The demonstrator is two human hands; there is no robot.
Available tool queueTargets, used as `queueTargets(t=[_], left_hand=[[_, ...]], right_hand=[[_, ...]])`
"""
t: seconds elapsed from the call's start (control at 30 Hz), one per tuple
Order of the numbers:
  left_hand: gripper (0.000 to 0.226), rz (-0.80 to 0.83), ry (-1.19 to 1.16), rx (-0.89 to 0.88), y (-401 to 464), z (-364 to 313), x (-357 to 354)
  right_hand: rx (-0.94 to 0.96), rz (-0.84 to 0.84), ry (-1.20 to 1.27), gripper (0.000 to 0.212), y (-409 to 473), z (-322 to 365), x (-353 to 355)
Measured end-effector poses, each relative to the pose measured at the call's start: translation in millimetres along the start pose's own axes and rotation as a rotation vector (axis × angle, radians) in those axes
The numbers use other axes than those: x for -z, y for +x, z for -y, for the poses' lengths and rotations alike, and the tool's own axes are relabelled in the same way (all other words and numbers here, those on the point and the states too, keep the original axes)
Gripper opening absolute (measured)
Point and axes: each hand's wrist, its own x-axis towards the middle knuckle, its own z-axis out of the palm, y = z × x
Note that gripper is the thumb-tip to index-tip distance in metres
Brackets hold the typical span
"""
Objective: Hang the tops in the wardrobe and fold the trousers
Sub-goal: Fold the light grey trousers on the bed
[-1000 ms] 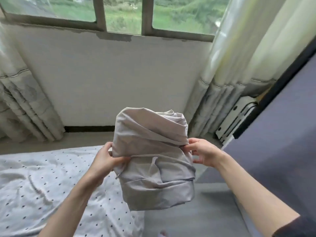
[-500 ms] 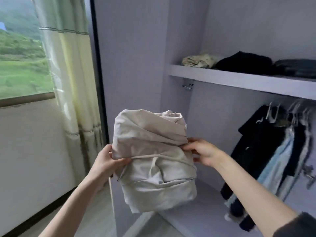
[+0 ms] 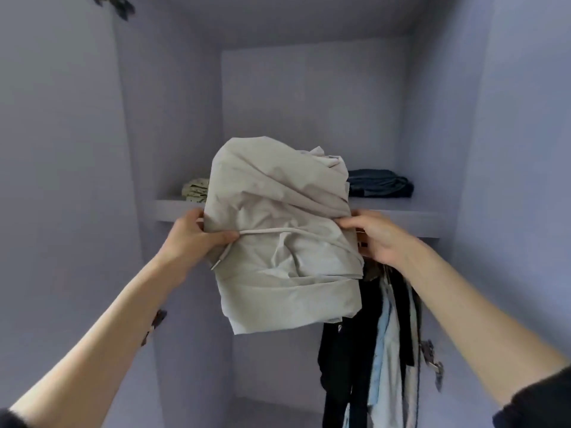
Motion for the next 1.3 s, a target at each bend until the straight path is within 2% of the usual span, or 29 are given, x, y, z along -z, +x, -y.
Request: queueTargets(t=[0.33, 0.5, 0.6, 0.73, 0.8, 0.87, 0.9, 1.0, 1.1, 1.17, 1.2, 1.3], left_hand=[[0.056, 0.226, -0.136, -0.144, 157.9, -70.1, -110.6], [0.042, 0.356, -0.163, -0.126, 212.5, -88.6, -170.6], [0.052, 0.388, -0.152, -0.110, 249.1, -89.1, -211.5], [0.053, 0.375, -0.103, -0.116, 291.4, -75.2, -252.9], [0.061, 0.303, 0.027, -0.129, 304.4, -62.1, -272.1], [0.068, 0.272, 0.212, -0.167, 314.6, -51.5, -291.0], [0.069, 0.288, 0.295, -0.202, 319.0, -48.3, -297.0], [0.050, 0.330, 0.444, -0.390, 323.8, -55.7, -308.2], [0.041, 0.484, 0.473, -0.550, 315.9, -60.1, -321.7], [0.045, 0.673, 0.662, -0.542, 309.9, -42.9, -336.9], [0.046, 0.711, 0.796, -0.524, 309.5, -29.0, -344.5], [0.048, 0.660, 1.003, -0.467, 308.6, -4.9, -354.9]], right_hand=[[0.110, -0.327, -0.045, 0.014, 67.5, 83.2, 95.8], [0.078, -0.468, -0.084, 0.034, 104.3, 100.2, 140.6], [0.061, -0.535, -0.128, 0.034, 131.7, 104.3, 166.4], [-0.012, -0.551, -0.248, 0.007, 169.4, 105.3, 185.5], [-0.060, -0.575, -0.307, 0.014, 190.0, 99.1, 187.9], [-0.068, -0.596, -0.375, 0.003, 210.2, 90.9, 191.5], [-0.044, -0.614, -0.409, 0.012, 219.9, 88.7, 194.1], [0.073, -0.633, -0.687, 0.044, 238.8, 89.5, 189.6], [0.168, -0.464, -1.056, 0.044, 247.5, 85.2, 169.1], [0.060, -0.358, -1.294, 0.050, 257.8, 61.9, 163.8], [-0.006, -0.338, -1.383, 0.053, 261.4, 46.0, 164.0], [-0.071, -0.322, -1.469, 0.056, 265.1, 6.8, 167.7]])
